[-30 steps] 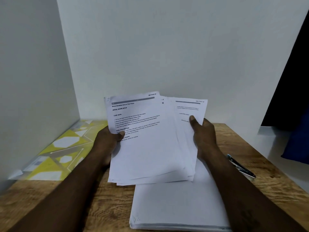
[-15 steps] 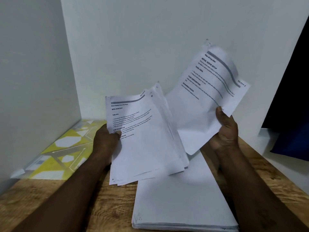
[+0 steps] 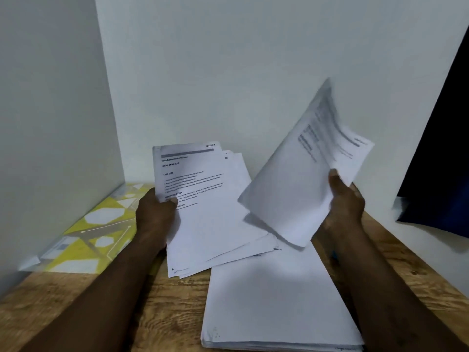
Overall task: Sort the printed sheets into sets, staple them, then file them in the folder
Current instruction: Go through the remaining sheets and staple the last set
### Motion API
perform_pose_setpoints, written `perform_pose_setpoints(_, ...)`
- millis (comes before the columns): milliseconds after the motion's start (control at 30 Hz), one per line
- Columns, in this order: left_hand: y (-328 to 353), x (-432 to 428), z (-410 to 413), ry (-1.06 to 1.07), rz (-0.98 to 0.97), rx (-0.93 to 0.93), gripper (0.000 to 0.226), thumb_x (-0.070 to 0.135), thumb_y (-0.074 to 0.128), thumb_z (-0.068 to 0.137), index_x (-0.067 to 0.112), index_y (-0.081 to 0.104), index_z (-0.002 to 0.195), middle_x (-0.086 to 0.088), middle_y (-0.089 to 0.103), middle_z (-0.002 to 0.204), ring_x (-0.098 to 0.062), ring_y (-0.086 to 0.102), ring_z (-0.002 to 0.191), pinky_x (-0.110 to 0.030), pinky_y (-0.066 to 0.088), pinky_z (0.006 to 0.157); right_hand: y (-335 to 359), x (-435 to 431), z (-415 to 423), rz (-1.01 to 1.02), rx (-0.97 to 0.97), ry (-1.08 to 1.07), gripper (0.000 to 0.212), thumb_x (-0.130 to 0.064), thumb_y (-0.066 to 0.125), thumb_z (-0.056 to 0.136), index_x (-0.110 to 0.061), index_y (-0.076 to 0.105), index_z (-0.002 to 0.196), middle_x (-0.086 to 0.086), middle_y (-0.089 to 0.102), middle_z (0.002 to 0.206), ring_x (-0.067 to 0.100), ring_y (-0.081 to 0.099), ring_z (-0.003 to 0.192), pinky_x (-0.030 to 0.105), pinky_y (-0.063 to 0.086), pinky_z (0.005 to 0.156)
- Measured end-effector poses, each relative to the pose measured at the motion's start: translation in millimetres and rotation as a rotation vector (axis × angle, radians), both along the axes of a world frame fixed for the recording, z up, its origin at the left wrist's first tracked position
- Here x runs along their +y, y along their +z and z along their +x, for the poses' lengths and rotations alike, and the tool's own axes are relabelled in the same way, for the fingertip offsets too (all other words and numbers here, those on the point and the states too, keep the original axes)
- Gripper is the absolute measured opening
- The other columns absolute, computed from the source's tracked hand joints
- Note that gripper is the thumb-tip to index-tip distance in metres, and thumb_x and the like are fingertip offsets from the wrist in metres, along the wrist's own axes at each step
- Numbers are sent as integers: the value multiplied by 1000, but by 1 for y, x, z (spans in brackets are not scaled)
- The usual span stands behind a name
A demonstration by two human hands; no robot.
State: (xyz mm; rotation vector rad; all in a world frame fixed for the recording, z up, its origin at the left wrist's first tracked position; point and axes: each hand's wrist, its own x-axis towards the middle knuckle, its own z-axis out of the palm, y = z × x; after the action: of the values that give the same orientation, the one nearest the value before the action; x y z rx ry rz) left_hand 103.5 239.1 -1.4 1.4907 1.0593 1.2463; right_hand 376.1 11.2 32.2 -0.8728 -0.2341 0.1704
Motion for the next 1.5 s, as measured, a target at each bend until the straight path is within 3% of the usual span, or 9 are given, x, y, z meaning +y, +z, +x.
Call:
perform_pose_setpoints(100,1,-9,7,-202,-127,-235,33,-8,66,94,14,70,118,4,75,106,-26,71,107,-28,52,82,-11,20,-14,-246,-148,86,21,-21,84,90,-9,79,105,12,81,103,39,77,100,52,63,90)
perform_pose_setpoints(267,-2,-9,11,-364,-166,-287,38,-9,66,92,11,72,123,-6,79,117,-31,74,110,-50,55,103,-19,37,-32,-467,-332,135,15,-25,84,89,-20,80,103,-7,82,97,22,78,98,44,61,94)
perform_pose_setpoints(533,3,-22,12,-459,-224,-291,34,-10,66,90,9,75,116,-12,79,112,-38,75,106,-54,59,96,-12,31,-48,-337,-351,423,23,-13,77,95,-9,75,118,9,80,115,33,76,109,48,61,96)
perform_pose_setpoints(633,5,-22,9,-454,-234,-278,32,-6,70,88,11,76,115,-13,79,112,-39,75,105,-60,57,98,-15,35,-49,-382,-371,396,21,-11,78,93,-11,76,114,7,81,111,32,77,106,51,61,96)
perform_pose_setpoints(833,9,-29,8,-467,-258,-318,27,3,70,95,12,75,120,-9,79,114,-34,76,104,-49,59,95,-15,35,-50,-303,-442,340,23,-3,84,86,-6,71,105,10,79,105,25,73,94,44,61,88)
perform_pose_setpoints(1000,11,-30,7,-424,-301,-289,19,6,65,97,7,74,113,-15,79,109,-36,77,93,-51,62,87,-19,39,-51,-352,-515,365,32,-12,92,77,-2,71,100,4,73,96,19,66,88,40,53,91)
perform_pose_setpoints(1133,14,-34,5,-406,-332,-328,16,12,60,99,9,74,104,-21,78,106,-34,72,83,-49,60,81,-22,41,-53,-384,-521,393,34,-23,94,76,-12,78,104,10,79,109,37,74,101,55,57,100)
perform_pose_setpoints(1233,16,-37,5,-435,-364,-351,22,13,59,100,7,76,113,-19,78,110,-40,73,93,-61,56,94,-20,39,-56,-372,-500,390,25,-11,87,84,-13,79,108,7,81,108,30,77,100,47,62,93)
perform_pose_setpoints(1500,19,-45,3,-466,-328,-209,30,2,50,100,8,79,105,-16,80,105,-34,75,84,-50,60,88,-22,41,-55,-407,-522,343,24,-12,86,86,-16,78,107,6,81,107,33,77,104,56,61,96)
